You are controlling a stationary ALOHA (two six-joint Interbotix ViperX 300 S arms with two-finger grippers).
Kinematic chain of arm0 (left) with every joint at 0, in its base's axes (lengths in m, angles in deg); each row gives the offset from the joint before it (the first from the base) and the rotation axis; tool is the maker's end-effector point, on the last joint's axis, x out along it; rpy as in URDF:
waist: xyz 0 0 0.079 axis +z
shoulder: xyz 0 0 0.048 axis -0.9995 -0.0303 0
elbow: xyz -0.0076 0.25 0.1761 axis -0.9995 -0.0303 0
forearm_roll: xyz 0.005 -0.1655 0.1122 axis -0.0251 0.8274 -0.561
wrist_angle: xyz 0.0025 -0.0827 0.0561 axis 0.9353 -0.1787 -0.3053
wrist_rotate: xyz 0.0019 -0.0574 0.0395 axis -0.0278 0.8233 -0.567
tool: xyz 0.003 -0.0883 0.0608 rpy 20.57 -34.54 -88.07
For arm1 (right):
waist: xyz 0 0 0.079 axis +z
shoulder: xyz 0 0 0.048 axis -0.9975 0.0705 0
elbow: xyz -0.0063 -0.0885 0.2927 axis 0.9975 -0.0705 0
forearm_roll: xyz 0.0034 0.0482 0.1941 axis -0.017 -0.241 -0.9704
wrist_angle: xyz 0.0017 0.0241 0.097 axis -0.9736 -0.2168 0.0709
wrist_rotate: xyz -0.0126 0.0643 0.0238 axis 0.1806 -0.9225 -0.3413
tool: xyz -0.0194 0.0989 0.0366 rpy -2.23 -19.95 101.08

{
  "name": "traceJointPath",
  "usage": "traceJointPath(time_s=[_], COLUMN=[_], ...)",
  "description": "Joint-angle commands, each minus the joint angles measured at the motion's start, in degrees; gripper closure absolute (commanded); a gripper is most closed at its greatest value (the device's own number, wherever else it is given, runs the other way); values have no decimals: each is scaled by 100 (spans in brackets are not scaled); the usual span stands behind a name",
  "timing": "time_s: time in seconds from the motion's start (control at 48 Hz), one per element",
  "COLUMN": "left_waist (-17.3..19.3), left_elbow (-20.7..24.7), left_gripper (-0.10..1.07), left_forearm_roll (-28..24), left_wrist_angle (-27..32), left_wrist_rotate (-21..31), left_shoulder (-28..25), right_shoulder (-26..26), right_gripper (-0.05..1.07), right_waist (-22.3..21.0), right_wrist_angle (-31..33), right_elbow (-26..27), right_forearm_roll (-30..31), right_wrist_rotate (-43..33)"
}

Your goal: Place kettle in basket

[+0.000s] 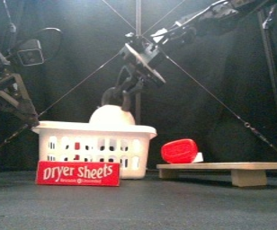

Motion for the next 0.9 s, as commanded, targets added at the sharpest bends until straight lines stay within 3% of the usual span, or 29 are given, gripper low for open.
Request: traceJointPath(time_s=[0.0,0.417,0.875], left_waist=[26,26,35], left_elbow=[53,26,26], left_gripper=[22,22,22], left_forearm_roll=[0,0,0], left_wrist_angle=[-9,-9,-9], left_wrist_rotate=[9,9,9], left_shoulder=[0,0,0], right_shoulder=[26,475,615], right_gripper=[43,43,40], right_waist=[-158,-334,-299], right_wrist_angle=[-176,-237,-272], right_elbow=[229,202,167], right_forearm_roll=[9,-220,-448], right_wrist_rotate=[-18,26,26])
